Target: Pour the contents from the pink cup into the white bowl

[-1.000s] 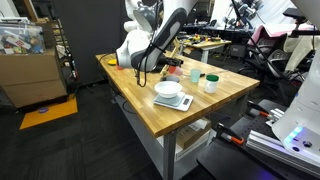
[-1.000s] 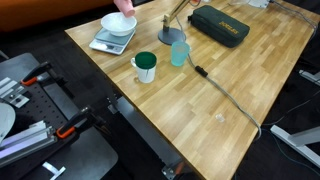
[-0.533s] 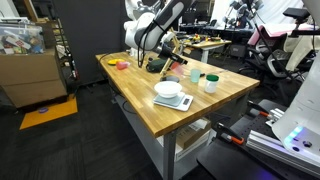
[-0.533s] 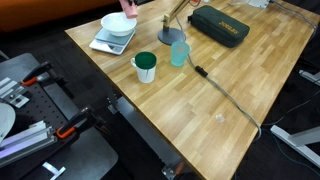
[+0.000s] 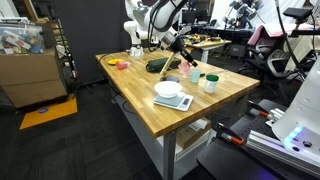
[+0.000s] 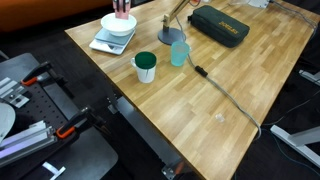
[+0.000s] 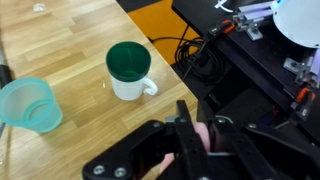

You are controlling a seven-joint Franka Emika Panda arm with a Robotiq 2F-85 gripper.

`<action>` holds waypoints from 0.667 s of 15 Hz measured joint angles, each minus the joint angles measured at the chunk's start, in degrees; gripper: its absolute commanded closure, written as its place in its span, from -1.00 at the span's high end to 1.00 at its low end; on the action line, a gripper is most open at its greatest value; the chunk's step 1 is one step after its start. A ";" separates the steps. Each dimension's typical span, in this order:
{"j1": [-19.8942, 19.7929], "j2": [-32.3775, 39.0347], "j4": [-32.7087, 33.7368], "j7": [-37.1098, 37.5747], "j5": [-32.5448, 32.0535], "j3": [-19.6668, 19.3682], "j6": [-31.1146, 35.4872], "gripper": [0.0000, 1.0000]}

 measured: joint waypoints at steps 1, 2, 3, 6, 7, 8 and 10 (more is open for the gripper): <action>-0.75 -1.38 -2.70 0.68 2.58 -0.65 2.59 -0.93; -1.35 -2.63 -5.33 1.52 4.78 -1.28 5.37 -0.93; -1.77 -3.82 -7.87 2.48 6.60 -1.93 8.43 -0.93; -2.28 -6.78 -14.27 5.47 10.44 -3.73 17.89 -0.70; -2.32 -7.51 -15.74 6.13 11.01 -4.16 20.08 -0.70; -2.33 -8.10 -16.55 6.48 11.23 -4.31 21.07 -0.70; -2.31 -8.72 -16.99 6.76 11.32 -4.31 21.37 -0.70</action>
